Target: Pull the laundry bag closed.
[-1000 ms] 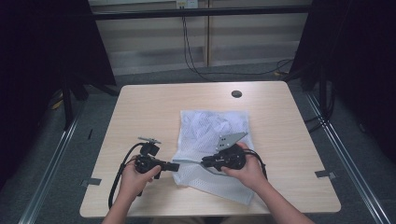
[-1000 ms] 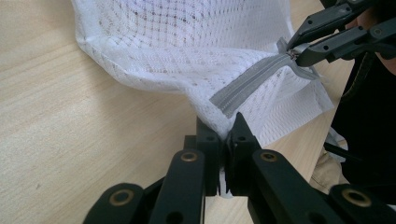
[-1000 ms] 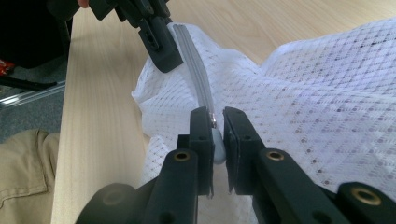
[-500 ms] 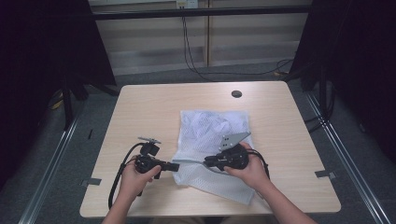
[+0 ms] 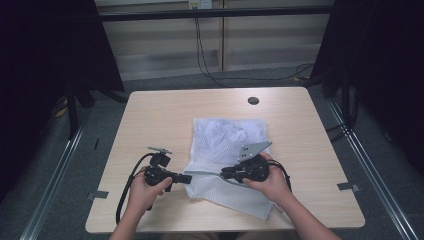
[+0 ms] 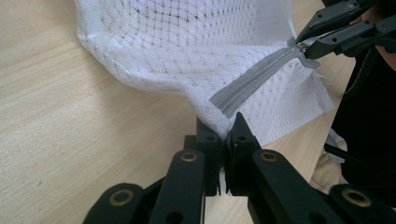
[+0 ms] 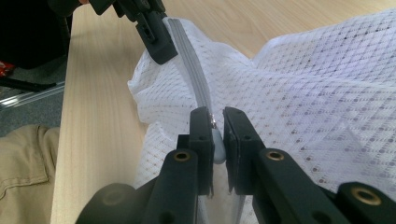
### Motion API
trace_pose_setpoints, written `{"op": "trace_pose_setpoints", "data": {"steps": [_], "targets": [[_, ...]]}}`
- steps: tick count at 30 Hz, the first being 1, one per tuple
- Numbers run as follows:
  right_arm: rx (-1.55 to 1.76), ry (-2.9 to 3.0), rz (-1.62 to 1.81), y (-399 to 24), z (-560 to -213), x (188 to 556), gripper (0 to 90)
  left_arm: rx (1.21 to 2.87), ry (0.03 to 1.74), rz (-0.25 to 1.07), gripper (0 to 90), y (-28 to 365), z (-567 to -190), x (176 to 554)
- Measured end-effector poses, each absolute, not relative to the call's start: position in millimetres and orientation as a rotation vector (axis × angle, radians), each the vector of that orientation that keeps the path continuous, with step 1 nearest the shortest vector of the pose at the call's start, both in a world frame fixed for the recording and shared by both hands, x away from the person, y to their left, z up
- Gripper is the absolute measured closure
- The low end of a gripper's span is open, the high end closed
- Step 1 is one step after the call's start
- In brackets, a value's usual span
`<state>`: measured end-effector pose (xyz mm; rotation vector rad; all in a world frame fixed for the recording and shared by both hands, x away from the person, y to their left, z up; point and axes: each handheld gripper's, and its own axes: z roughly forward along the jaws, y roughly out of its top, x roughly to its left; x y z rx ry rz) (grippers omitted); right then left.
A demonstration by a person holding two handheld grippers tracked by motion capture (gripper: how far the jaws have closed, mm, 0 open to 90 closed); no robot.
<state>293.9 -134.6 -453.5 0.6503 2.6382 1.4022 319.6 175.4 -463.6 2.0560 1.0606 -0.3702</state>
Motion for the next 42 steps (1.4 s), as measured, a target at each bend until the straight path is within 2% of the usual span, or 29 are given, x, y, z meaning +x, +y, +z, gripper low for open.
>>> {"op": "trace_pose_setpoints", "data": {"steps": [42], "targets": [[0.659, 2.628, 1.399, -156.5, -453.5, 288.5, 82.6, 2.060, 1.070, -0.378, 86.5, 174.4, -465.7, 319.7]]}}
